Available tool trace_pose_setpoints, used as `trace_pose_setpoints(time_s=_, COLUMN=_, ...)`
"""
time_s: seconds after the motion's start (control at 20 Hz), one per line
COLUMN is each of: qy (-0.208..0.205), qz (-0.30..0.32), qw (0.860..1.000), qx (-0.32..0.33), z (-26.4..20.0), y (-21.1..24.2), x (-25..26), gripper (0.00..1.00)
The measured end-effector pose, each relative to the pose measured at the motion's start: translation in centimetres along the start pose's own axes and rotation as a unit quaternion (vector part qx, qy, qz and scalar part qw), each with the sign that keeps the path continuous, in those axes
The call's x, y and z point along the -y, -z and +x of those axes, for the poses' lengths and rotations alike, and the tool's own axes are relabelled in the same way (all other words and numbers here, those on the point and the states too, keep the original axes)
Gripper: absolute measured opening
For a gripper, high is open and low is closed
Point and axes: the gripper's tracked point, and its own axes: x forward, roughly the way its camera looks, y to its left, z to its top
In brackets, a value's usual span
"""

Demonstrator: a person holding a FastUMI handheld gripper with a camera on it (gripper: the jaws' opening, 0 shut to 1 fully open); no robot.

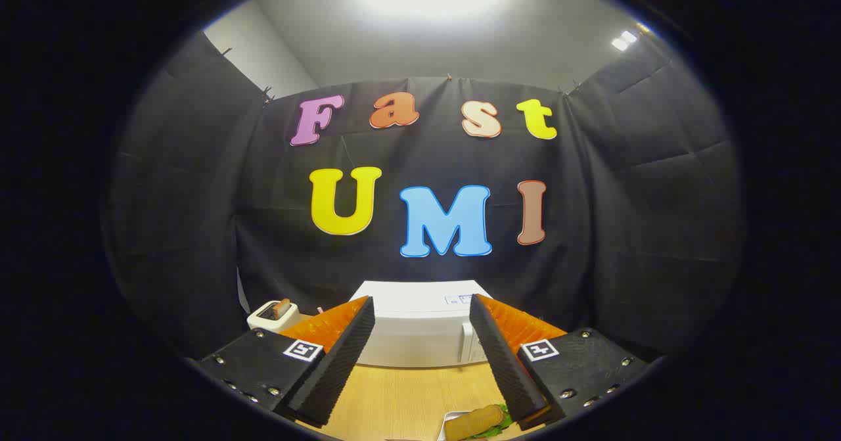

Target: Open the microwave, put the food inside, and close the microwave door.

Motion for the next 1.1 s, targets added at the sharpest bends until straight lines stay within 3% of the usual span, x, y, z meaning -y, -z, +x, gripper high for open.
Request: trace_pose_setpoints(time_s=1.1, qy=0.013, qz=-0.005, qw=1.000, qx=-0.005, z=1.3, y=1.7, x=-0.3, gripper=0.94)
